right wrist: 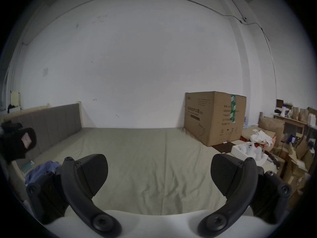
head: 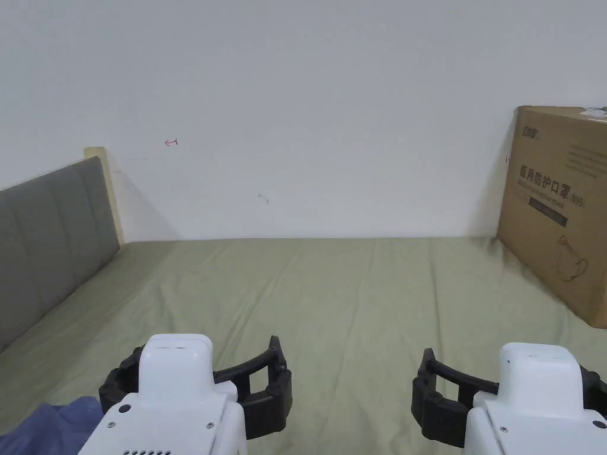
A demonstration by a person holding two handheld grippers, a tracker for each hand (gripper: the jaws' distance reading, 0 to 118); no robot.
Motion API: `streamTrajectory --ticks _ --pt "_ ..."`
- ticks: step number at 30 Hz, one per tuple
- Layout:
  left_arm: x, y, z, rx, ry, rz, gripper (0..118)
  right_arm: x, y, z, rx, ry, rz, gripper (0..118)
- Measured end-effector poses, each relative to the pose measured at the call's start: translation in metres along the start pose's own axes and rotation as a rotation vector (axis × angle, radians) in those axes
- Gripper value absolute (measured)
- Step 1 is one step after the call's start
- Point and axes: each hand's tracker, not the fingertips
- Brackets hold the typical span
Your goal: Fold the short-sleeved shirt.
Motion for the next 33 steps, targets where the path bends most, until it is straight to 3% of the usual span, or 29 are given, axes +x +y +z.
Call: streamTrajectory --ticks 1,2,3,4,5,6,8,11,15,21,24,33 --pt "0.003 0.0 0.002 0.009 0.015 -0.029 75 -0.002 0.0 0.002 0.016 0.019 0.008 98" --pt "0.005 0.0 0.005 0.03 0.023 -0.065 75 -0.005 -0.001 0.004 0.02 0.002 0.022 90" --pt "0.008 0.0 0.006 0.052 0.032 -0.092 64 -0.01 -0.002 0.007 0.046 -0.011 0.052 90" --pt "0.011 0.0 0.006 0.044 0.042 -0.108 31 -0.014 -0.003 0.007 0.067 -0.051 0.079 57" --pt "0.013 0.0 0.005 0.038 0.039 -0.107 5 -0.016 -0.004 0.006 0.062 -0.081 0.075 17" --pt "0.011 0.0 0.006 0.04 0.038 -0.1 5 -0.016 -0.005 0.007 0.06 -0.078 0.064 7" --pt "0.009 0.0 0.007 0.026 -0.025 -0.059 0 -0.012 -0.003 0.005 0.029 -0.011 0.03 7" --pt "0.006 0.001 0.007 0.006 0.015 0.03 0 -0.013 -0.007 0.001 0.029 -0.039 0.052 0" --pt "0.005 0.0 0.0 -0.008 0.036 -0.051 0 -0.012 -0.006 -0.003 -0.002 -0.012 0.034 0" --pt "-0.011 0.001 0.001 -0.012 0.04 0.015 0 -0.022 -0.003 -0.009 -0.021 0.037 0.035 0" --pt "-0.03 0.004 0.007 -0.005 0.113 -0.019 0 -0.041 -0.001 -0.013 -0.028 0.104 0.054 0" --pt "-0.126 0.004 0.055 -0.035 0.429 -0.015 0 -0.147 -0.01 -0.022 -0.104 0.467 0.029 0"
